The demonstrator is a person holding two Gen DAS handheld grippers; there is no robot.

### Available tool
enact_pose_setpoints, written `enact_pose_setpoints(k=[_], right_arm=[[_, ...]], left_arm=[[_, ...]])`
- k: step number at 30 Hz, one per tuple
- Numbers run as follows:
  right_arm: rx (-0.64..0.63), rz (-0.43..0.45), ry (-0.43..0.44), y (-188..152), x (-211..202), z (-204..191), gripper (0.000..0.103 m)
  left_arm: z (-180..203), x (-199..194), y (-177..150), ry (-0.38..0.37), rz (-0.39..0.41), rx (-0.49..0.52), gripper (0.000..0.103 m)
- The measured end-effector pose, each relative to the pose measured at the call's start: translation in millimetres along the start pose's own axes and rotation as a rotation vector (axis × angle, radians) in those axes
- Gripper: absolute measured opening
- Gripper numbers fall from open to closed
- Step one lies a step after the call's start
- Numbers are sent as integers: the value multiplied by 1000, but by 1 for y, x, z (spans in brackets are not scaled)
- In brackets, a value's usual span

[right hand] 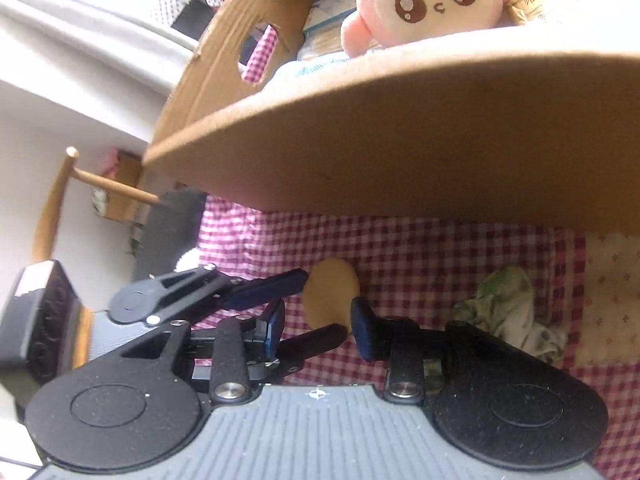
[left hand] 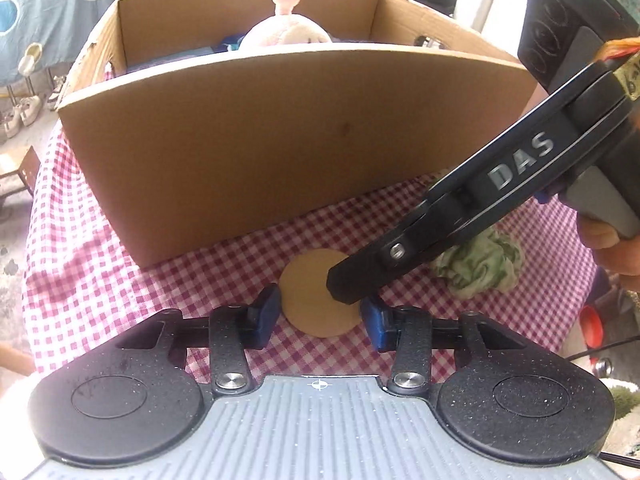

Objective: Organize soft objects

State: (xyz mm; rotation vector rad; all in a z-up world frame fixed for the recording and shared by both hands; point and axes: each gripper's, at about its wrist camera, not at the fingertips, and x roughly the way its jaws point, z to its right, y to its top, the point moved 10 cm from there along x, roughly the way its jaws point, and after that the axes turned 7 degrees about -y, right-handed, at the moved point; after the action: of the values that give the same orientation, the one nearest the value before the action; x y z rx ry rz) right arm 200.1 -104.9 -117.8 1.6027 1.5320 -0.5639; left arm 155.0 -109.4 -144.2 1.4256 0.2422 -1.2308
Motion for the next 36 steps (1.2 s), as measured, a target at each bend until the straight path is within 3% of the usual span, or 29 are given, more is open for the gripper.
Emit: enact_pose_setpoints(k=[1, 4, 8, 12, 17, 19, 24, 30, 36], right_arm=[[13, 0, 33, 0, -1, -2, 37], [56, -10, 106, 1, 2, -7, 36], [15, 28, 18, 7, 2, -6, 36], [-48, 65, -137, 11, -6, 0, 36], [-74, 21, -216, 3, 7, 0, 37], [-68, 9, -183, -1, 12, -3, 38], [4, 16, -97, 0, 15, -1, 44], [137, -12, 119, 1, 11, -8, 40], [93, 27, 37, 6, 9, -9, 40]], left_arm=[[-1, 0, 0, -8, 5, -14, 34], [-12, 2, -2, -20, 17, -49, 30], [-19, 3, -2, -50, 30, -92, 29], [-26, 1, -5, -66, 34, -101, 29], [-22, -5, -5, -50, 22, -48, 38], [-15, -3, -5, -38, 15, -8, 43], [-4, 0, -7, 18, 13, 77, 45], [-6, -1, -7, 6, 24, 49, 43], [-12, -1, -7, 3, 34, 44, 41]])
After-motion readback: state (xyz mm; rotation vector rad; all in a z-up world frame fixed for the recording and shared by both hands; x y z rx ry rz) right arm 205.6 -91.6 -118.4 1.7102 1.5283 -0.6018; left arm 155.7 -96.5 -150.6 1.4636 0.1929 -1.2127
